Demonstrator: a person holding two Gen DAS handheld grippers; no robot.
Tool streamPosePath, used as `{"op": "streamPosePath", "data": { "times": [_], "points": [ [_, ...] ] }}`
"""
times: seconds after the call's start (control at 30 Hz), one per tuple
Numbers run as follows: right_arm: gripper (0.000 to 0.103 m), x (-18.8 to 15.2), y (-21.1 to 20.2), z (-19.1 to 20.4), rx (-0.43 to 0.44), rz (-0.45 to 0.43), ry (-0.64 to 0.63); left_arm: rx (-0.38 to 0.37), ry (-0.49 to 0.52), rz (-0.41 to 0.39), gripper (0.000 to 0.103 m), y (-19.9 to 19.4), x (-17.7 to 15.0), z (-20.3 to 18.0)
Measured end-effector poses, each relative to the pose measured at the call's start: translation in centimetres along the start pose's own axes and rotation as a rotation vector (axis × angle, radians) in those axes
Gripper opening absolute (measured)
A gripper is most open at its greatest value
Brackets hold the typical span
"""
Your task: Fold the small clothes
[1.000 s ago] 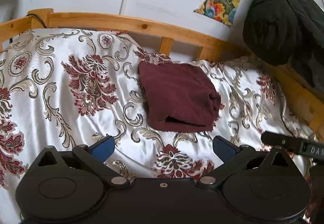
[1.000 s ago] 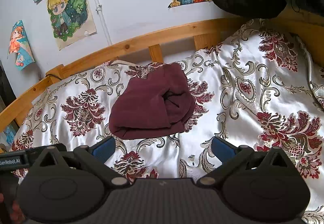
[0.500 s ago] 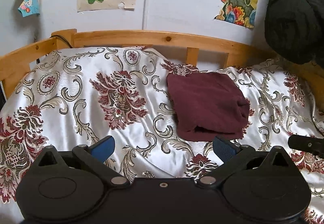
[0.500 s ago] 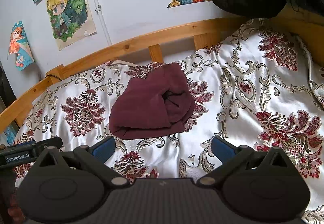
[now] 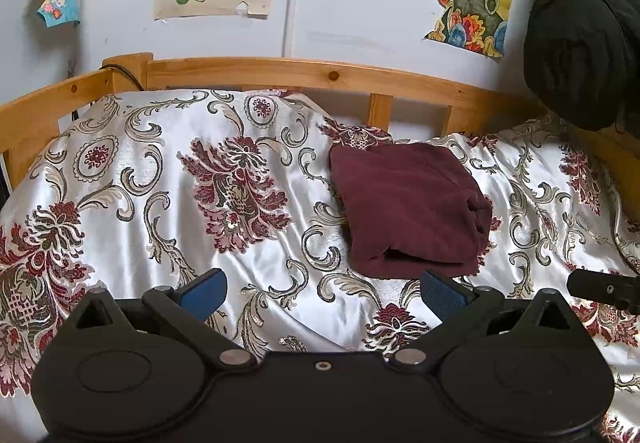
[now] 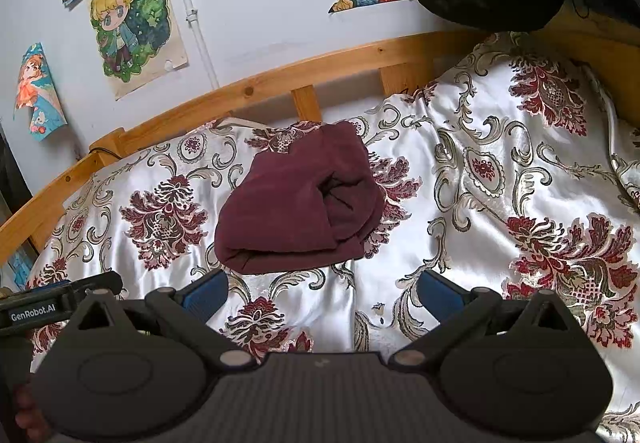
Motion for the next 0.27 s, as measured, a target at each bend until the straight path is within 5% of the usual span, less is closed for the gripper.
{"op": "streamPosePath", "data": {
  "times": [0.27],
  "points": [
    [0.103,-0.08,0.04,-0.02,0.0,0.004,0.002,0.004,-0.016,0.022,0.102,0.26,-0.25,0.24]
  ]
}}
Point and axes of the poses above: each gripper's, at about its wrist camera, not at the fingertips, and y roughly the way its jaws point, z to its left, x to its top, the point moved 9 cm from there along y, roughly the way its jaws point, and after that the axes turned 8 degrees about -x, right-handed, at the moved point
